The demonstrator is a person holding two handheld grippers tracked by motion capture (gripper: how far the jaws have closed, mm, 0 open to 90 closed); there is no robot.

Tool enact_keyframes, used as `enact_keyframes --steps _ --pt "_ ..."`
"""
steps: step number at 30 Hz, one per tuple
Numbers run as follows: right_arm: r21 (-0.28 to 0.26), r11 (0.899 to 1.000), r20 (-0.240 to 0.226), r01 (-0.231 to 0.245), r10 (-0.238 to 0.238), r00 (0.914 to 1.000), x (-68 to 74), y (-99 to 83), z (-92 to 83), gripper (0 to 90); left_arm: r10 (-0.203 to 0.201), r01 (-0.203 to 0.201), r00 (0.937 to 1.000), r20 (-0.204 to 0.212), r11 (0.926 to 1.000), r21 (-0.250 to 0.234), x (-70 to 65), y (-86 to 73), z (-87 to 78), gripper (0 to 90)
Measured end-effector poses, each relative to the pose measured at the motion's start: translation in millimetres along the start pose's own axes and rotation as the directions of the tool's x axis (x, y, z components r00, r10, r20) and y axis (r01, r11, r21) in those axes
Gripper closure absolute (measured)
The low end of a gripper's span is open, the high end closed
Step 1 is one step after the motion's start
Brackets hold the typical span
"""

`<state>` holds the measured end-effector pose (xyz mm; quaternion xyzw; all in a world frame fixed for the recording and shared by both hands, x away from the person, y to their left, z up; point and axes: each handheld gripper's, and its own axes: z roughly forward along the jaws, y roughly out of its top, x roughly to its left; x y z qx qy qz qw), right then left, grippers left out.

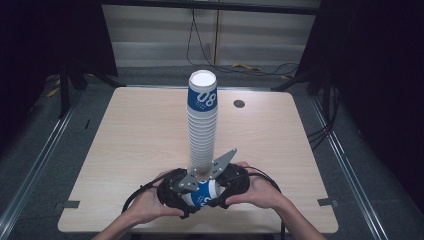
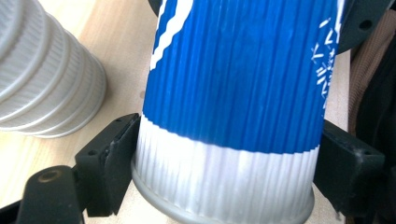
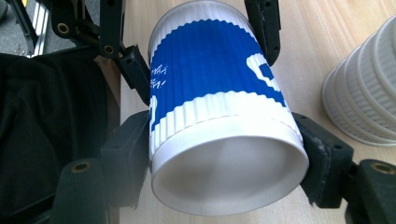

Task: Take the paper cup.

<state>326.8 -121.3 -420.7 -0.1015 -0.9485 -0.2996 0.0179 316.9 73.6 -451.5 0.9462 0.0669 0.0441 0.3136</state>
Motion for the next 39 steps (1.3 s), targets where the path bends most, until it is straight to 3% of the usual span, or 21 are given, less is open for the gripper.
enact_keyframes --steps 2,4,14,19,20,21,22,28,32,36,39 --pt "0.000 1.000 0.002 0.001 -0.001 1.0000 0.2 -0.3 -0.4 28.3 0.000 0.000 1.0000 0.002 1.0000 0.003 -0.3 -0.3 -0.2 16.6" --pt "0.003 1.000 0.007 -0.003 0.003 1.0000 0.0 -1.0 -0.8 28.4 -0.010 0.009 0.9999 -0.006 0.9996 -0.027 0.1 -0.8 0.3 16.4" --pt "0.012 1.000 0.024 -0.004 0.004 0.9997 -1.9 -2.7 -0.1 28.6 -0.012 0.011 0.9997 -0.021 0.9990 -0.043 3.6 -2.4 -5.3 15.7" --pt "0.019 1.000 0.042 -0.024 0.023 0.9989 -5.4 -4.8 0.8 28.6 -0.037 0.035 0.9989 -0.028 0.9979 -0.054 7.6 -6.1 -10.2 16.7" --pt "0.012 0.999 0.059 -0.033 0.033 0.9977 -6.8 -6.0 -0.6 28.5 -0.070 0.068 0.9974 -0.017 0.9947 -0.077 8.2 -7.7 -11.1 16.1" --pt "0.012 0.999 0.059 -0.033 0.033 0.9977 -6.8 -6.0 -0.6 28.5 -0.059 0.058 0.9981 -0.016 0.9958 -0.072 10.7 -8.6 -12.3 16.1" --pt "0.009 0.999 0.063 -0.032 0.032 0.9975 -7.5 -6.4 -1.4 28.5 -0.090 0.089 0.9960 -0.003 0.9907 -0.103 11.2 -9.7 -12.7 16.3" --pt "-0.018 0.997 0.077 -0.079 0.080 0.9938 -9.6 -18.1 -4.1 28.5 -0.154 0.154 0.9879 0.014 0.9693 -0.192 18.6 -13.7 -23.7 17.3" --pt "-0.048 0.994 0.080 -0.103 0.107 0.9910 -9.9 -23.6 -6.2 28.4 -0.191 0.194 0.9810 0.036 0.9474 -0.255 22.2 -16.6 -29.3 17.4" --pt "-0.084 0.989 0.068 -0.126 0.131 0.9890 -10.5 -29.1 -7.0 28.4 -0.206 0.213 0.9769 0.058 0.9304 -0.298 24.0 -19.0 -33.0 17.4" --pt "-0.106 0.986 0.071 -0.129 0.137 0.9880 -10.1 -33.7 -7.9 28.4 -0.226 0.236 0.9717 0.069 0.9089 -0.344 25.1 -20.9 -33.4 16.8"
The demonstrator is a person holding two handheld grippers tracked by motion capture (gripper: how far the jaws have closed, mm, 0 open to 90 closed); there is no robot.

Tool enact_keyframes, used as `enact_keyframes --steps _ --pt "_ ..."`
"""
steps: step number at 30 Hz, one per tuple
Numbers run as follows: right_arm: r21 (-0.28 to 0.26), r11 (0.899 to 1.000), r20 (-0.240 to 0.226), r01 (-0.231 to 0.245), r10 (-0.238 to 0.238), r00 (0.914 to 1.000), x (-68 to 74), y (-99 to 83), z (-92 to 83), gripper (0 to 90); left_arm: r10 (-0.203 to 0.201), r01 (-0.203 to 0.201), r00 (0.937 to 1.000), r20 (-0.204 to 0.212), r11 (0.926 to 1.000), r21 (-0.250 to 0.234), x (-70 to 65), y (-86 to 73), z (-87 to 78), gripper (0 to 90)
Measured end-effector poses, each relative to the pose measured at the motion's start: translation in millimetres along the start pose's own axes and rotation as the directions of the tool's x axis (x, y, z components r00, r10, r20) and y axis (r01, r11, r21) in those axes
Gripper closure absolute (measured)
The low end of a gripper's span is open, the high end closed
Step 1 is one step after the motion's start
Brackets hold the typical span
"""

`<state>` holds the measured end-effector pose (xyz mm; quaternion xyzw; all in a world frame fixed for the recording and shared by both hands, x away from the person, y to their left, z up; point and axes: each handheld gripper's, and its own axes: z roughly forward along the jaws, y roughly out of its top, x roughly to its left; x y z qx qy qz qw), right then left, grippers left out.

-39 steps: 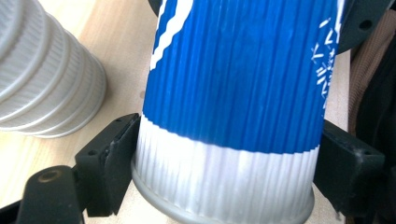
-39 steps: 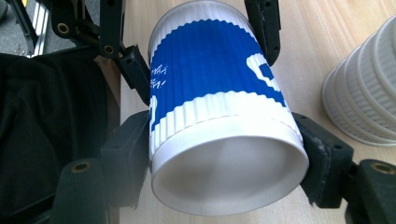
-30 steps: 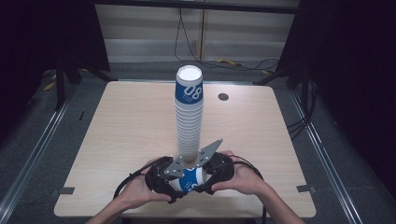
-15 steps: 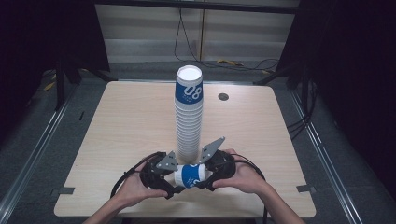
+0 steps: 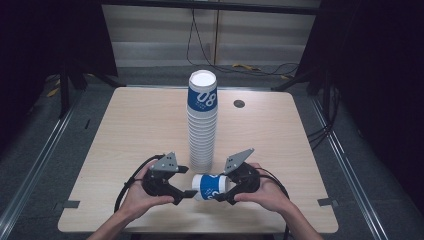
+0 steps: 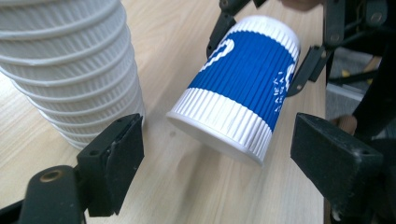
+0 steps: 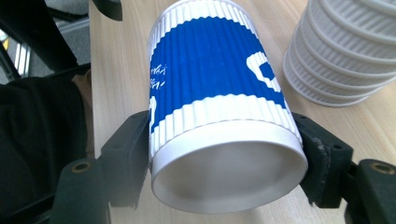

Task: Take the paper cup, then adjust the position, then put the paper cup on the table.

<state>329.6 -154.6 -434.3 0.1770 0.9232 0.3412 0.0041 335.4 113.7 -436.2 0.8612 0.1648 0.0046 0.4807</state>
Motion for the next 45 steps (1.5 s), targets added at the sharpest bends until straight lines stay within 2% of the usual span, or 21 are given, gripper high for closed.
enact_keyframes --steps 3,6,9,11,14,16,17,19,21,24,25,26,28,30,32,33,34,39,40,43,45 --pt "-0.028 1.000 -0.016 -0.014 0.013 0.9998 -0.1 -2.5 -0.9 28.3 -0.021 0.020 0.9997 -0.013 0.9992 -0.036 2.0 -0.2 -1.4 16.4" --pt "-0.051 0.999 -0.025 -0.019 0.018 0.9995 -0.4 -2.8 -0.6 28.3 -0.039 0.038 0.9992 -0.005 0.9975 -0.060 4.6 -0.5 -3.9 16.4" --pt "-0.094 0.995 -0.008 -0.030 0.029 0.9995 -2.2 -5.0 0.6 28.2 -0.053 0.052 0.9986 -0.002 0.9933 -0.103 6.0 -1.6 -6.5 16.5" --pt "-0.106 0.994 0.003 -0.033 0.034 0.9994 -3.3 -5.7 1.0 28.2 -0.061 0.063 0.9980 0.013 0.9900 -0.126 7.5 -2.5 -7.9 16.5" --pt "-0.129 0.991 0.003 -0.040 0.041 0.9992 -5.3 -6.8 2.1 28.2 -0.071 0.071 0.9974 0.007 0.9840 -0.163 10.2 -4.8 -9.3 16.5" --pt "-0.182 0.982 0.002 -0.047 0.049 0.9988 -6.8 -8.6 2.2 28.2 -0.074 0.072 0.9973 -0.001 0.9817 -0.176 11.0 -5.9 -10.1 16.5" --pt "-0.182 0.982 0.002 -0.047 0.049 0.9988 -6.8 -8.6 2.2 28.2 -0.072 0.070 0.9974 -0.006 0.9814 -0.179 10.9 -6.1 -10.8 16.5" --pt "-0.223 0.974 0.003 -0.044 0.046 0.9989 -7.8 -10.9 2.7 28.1 -0.069 0.068 0.9976 0.001 0.9770 -0.202 9.6 -5.5 -12.2 17.2" --pt "-0.230 0.972 0.011 -0.046 0.049 0.9987 -7.7 -11.6 2.8 28.1 -0.064 0.063 0.9979 -0.001 0.9755 -0.211 9.0 -5.4 -12.7 17.2" --pt "-0.240 0.969 0.018 -0.050 0.056 0.9983 -7.5 -14.7 3.4 28.1 -0.054 0.051 0.9985 -0.008 0.9687 -0.243 6.6 -4.8 -13.2 17.1" --pt "-0.252 0.966 0.009 -0.058 0.063 0.9980 -7.4 -16.2 3.5 28.2 -0.048 0.043 0.9988 -0.013 0.9681 -0.247 6.4 -4.6 -13.9 16.6" --pt "-0.266 0.962 0.004 -0.063 0.066 0.9978 -7.1 -17.7 3.3 28.1 -0.049 0.045 0.9988 -0.007 0.9638 -0.263 5.8 -4.5 -13.3 16.0" --pt "-0.303 0.950 -0.011 -0.074 0.074 0.9972 -6.4 -21.0 2.4 28.1 -0.054 0.051 0.9985 -0.003 0.9618 -0.269 5.5 -4.4 -13.4 16.0" --pt "-0.359 0.931 -0.015 -0.063 0.061 0.9980 -5.8 -24.4 1.9 28.1 -0.062 0.063 0.9980 0.011 0.9626 -0.264 5.0 -4.3 -12.5 16.0" --pt "-0.387 0.920 -0.027 -0.063 0.057 0.9980 -5.5 -26.6 2.1 28.2 -0.065 0.068 0.9977 0.020 0.9618 -0.265 3.9 -4.1 -11.5 16.0" --pt "-0.390 0.919 -0.020 -0.060 0.056 0.9982 -5.0 -27.2 2.0 28.1 -0.063 0.066 0.9978 0.019 0.9621 -0.264 3.5 -3.8 -11.6 16.0" --pt "-0.387 0.920 -0.022 -0.055 0.050 0.9985 -4.4 -27.8 2.6 28.2 -0.065 0.071 0.9974 0.031 0.9582 -0.277 2.4 -2.8 -10.7 16.0" --pt "-0.401 0.915 -0.025 -0.055 0.050 0.9985 -4.5 -28.1 3.1 28.1 -0.062 0.070 0.9973 0.038 0.9592 -0.274 1.4 -2.6 -10.2 16.0" --pt "-0.424 0.903 -0.038 -0.064 0.053 0.9979 -4.9 -28.9 2.9 28.1 -0.061 0.069 0.9974 0.038 0.9596 -0.273 1.0 -2.7 -10.6 16.3" --pt "-0.432 0.899 -0.039 -0.072 0.061 0.9974 -4.9 -29.7 2.7 28.1 -0.053 0.056 0.9984 0.019 0.9544 -0.293 0.7 -2.5 -12.6 16.2" --pt "-0.455 0.888 -0.047 -0.069 0.054 0.9975 -4.1 -30.5 2.5 28.1 -0.056 0.057 0.9984 0.014 0.9518 -0.301 2.2 -2.9 -13.3 15.9"
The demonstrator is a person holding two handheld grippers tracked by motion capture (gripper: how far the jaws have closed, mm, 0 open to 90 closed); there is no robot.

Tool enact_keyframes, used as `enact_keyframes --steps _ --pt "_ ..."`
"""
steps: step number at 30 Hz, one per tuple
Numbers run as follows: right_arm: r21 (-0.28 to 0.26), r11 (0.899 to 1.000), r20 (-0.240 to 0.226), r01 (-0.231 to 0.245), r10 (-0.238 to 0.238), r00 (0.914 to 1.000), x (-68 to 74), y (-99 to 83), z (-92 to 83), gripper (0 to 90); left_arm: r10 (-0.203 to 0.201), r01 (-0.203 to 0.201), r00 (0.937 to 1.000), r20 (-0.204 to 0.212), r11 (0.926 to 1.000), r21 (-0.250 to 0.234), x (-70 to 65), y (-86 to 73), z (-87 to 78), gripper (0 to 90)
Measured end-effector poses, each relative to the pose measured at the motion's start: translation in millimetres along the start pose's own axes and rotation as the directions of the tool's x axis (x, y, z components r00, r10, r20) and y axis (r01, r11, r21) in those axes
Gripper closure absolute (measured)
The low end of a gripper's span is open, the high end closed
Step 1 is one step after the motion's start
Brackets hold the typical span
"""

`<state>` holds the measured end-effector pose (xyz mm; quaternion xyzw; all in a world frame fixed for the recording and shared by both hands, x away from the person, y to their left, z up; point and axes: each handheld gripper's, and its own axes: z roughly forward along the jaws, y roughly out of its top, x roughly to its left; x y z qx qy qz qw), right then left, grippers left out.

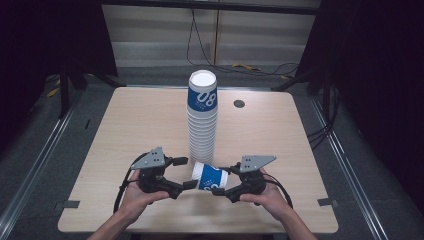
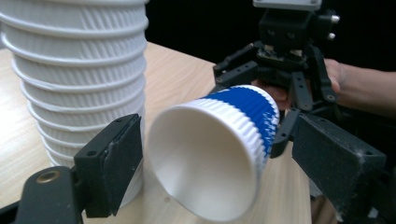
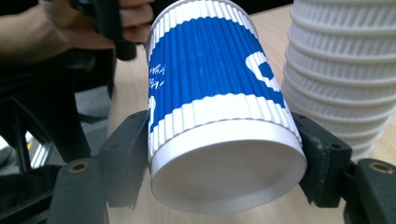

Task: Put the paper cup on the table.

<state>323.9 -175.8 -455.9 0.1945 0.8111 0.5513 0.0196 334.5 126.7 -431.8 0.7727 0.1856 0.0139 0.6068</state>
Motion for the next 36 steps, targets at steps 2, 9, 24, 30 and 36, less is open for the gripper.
enact_keyframes --steps 2,9,24,30,36 --pt "-0.027 1.000 -0.011 0.002 -0.002 0.9999 1.0 -0.2 -0.5 28.1 -0.013 0.013 0.9999 0.005 0.9999 -0.006 0.5 -0.6 0.5 15.8" --pt "-0.076 0.997 -0.013 0.023 -0.024 0.9996 3.0 0.8 -1.9 28.1 -0.026 0.026 0.9996 0.013 0.9996 0.006 -2.8 0.7 0.8 15.9" --pt "-0.177 0.984 -0.070 -0.027 0.015 0.9974 2.0 -2.2 0.8 28.1 -0.058 0.058 0.9972 0.047 0.9983 0.009 -1.6 -1.5 6.2 15.4" --pt "-0.194 0.981 -0.078 -0.025 0.010 0.9969 2.2 -2.6 3.3 28.1 -0.067 0.066 0.9967 0.047 0.9977 0.011 -0.6 -1.2 7.5 13.5" --pt "-0.188 0.982 -0.086 -0.022 0.005 0.9963 3.8 -2.0 4.5 28.1 -0.074 0.072 0.9949 0.068 0.9969 0.032 1.0 -3.2 13.3 7.7"
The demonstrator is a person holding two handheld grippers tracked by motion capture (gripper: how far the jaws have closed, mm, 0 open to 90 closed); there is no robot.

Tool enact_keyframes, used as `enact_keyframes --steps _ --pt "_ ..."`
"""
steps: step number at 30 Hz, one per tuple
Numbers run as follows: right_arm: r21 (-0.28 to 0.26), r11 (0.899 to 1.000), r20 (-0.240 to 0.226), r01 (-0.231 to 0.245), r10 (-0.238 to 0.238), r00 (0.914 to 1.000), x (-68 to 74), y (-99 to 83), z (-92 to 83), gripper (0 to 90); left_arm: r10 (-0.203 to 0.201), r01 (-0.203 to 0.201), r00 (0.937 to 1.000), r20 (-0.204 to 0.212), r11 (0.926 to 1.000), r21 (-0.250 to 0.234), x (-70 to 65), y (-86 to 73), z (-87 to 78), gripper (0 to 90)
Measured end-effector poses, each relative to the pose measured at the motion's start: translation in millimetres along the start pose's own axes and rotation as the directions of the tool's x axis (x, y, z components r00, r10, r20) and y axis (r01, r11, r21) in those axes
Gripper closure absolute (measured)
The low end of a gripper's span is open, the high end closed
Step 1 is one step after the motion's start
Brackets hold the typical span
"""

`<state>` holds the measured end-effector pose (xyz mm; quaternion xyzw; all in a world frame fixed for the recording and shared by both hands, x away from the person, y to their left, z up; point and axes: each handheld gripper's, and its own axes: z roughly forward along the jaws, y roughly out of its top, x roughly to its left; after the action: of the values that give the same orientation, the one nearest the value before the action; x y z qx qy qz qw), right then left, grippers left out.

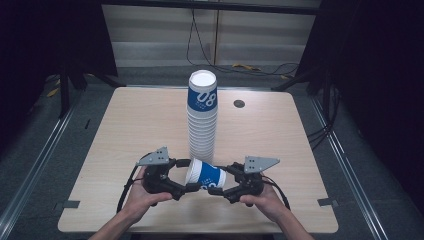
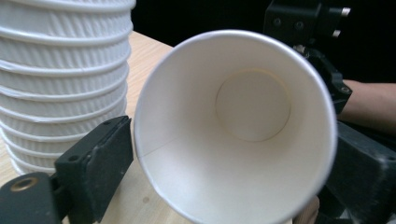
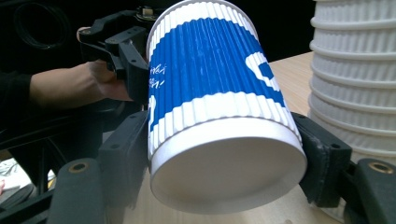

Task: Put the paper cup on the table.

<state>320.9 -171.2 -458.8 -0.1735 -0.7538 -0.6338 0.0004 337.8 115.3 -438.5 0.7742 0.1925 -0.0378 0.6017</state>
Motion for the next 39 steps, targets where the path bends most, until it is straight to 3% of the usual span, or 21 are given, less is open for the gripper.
enact_keyframes --steps 9,14,16,21,24,30,31,35,39 --pt "0.024 0.998 -0.021 0.050 -0.049 0.9986 4.9 0.5 2.6 28.2 0.010 -0.010 0.9992 0.039 1.0000 0.002 -4.7 1.3 2.1 10.1" --pt "0.026 0.998 -0.017 0.049 -0.049 0.9987 3.6 0.8 1.4 28.1 0.014 -0.014 0.9994 0.033 0.9999 0.008 -4.1 1.2 5.7 9.2" --pt "0.026 0.998 -0.016 0.056 -0.056 0.9983 3.6 1.1 1.5 28.1 -0.011 0.011 0.9987 0.049 0.9999 0.012 -1.8 0.9 8.0 9.1" --pt "0.036 0.999 -0.031 0.032 -0.030 0.9990 0.6 -0.2 2.1 27.9 0.000 -0.004 0.9982 0.061 0.9985 0.054 -0.3 4.1 6.9 11.6" --pt "0.031 0.999 -0.038 0.014 -0.013 0.9992 0.4 0.3 2.2 27.4 -0.004 0.001 0.9976 0.068 0.9989 0.047 -0.5 6.1 4.8 13.3" --pt "0.069 0.998 -0.021 0.011 -0.009 0.9997 1.7 0.1 4.4 23.4 0.017 -0.021 0.9975 0.068 0.9980 0.059 -1.7 7.3 4.7 16.0" --pt "0.086 0.996 -0.022 -0.010 0.012 0.9997 0.9 -0.9 6.0 22.2 0.017 -0.022 0.9975 0.068 0.9978 0.062 -2.7 7.9 5.1 17.0" --pt "0.097 0.995 -0.021 -0.012 0.014 0.9997 0.6 -1.1 7.1 21.3 0.058 -0.062 0.9962 0.065 0.9954 0.073 -5.0 10.1 5.0 17.6" --pt "0.125 0.992 -0.019 -0.016 0.019 0.9997 1.4 -2.0 8.3 20.4 0.049 -0.054 0.9964 0.068 0.9962 0.069 -5.1 10.9 4.3 17.7"
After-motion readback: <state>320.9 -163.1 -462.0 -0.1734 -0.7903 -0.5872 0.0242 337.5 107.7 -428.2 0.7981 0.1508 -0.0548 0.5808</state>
